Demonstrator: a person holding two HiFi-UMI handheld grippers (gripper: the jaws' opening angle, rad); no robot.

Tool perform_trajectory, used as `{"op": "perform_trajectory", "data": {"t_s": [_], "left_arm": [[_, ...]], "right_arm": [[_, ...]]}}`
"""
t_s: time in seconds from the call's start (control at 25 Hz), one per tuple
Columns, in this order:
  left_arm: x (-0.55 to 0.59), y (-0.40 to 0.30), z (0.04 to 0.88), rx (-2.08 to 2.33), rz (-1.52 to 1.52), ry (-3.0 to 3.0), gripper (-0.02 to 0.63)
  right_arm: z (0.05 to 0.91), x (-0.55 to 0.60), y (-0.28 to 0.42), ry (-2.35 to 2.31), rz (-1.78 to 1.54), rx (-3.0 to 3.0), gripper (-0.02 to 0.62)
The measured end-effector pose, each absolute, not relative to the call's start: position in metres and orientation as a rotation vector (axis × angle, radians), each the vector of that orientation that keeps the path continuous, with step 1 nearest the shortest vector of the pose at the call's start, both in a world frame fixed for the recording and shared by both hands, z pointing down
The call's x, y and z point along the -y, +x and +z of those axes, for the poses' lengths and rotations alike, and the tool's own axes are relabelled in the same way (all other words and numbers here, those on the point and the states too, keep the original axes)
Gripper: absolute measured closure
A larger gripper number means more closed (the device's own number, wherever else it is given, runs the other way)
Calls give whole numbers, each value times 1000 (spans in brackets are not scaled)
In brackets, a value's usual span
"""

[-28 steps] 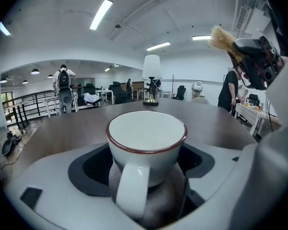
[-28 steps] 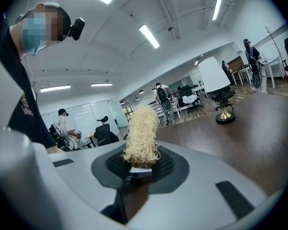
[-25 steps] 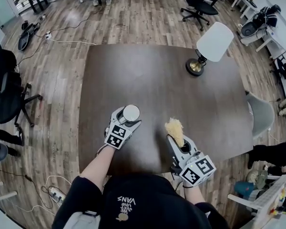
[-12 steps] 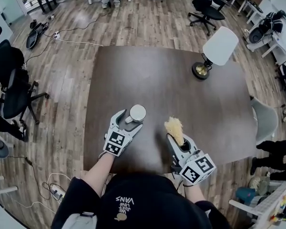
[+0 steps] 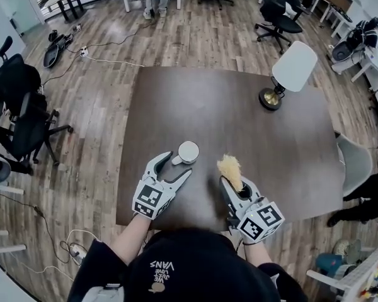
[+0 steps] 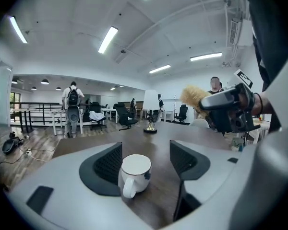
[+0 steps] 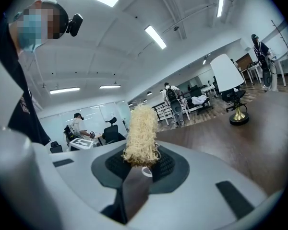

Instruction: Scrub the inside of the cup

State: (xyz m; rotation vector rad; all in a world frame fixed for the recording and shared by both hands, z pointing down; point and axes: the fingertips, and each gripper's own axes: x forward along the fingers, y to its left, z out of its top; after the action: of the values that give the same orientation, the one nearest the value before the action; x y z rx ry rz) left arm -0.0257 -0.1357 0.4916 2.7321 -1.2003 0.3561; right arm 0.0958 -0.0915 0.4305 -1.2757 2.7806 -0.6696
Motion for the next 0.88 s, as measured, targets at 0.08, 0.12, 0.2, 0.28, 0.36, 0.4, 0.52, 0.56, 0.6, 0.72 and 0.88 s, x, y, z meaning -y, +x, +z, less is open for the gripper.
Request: {"op": "perform_trajectory", "data": {"t_s": [0.08, 0.12, 0.2, 0.28, 0.36, 0.4, 0.52, 0.56, 0.6, 0.72, 0.88], "left_arm": [[131, -28, 476, 1218, 333, 2754, 313], [128, -30, 469, 1230, 321, 2762, 331], [124, -32, 459, 1251, 310, 2772, 363], [118, -33, 453, 1263, 317, 2773, 395], [113, -37, 452, 1277, 325, 2759, 432], [111, -40, 450, 1291, 320, 2752, 460], [108, -45, 440, 1331, 288, 2750, 517], [106, -45, 440, 1336, 285, 2747, 521], [104, -45, 440, 1337, 283, 2742, 527], [99, -47, 440, 1352, 273, 2722, 547], [97, -51, 440, 1367, 267, 2710, 573]], "right_arm": [[432, 92, 92, -1266, -668, -2791, 512], [433, 92, 91, -1260, -668, -2793, 512], [433, 93, 88, -1248, -670, -2794, 512], [431, 93, 86, -1236, -668, -2797, 514], [430, 94, 83, -1228, -664, -2803, 512], [430, 95, 82, -1224, -663, -2805, 512], [429, 98, 79, -1213, -660, -2811, 514], [429, 98, 79, -1210, -658, -2813, 512], [429, 99, 80, -1206, -656, -2815, 512], [430, 99, 78, -1194, -656, -2824, 514], [434, 101, 74, -1177, -661, -2832, 514]]}}
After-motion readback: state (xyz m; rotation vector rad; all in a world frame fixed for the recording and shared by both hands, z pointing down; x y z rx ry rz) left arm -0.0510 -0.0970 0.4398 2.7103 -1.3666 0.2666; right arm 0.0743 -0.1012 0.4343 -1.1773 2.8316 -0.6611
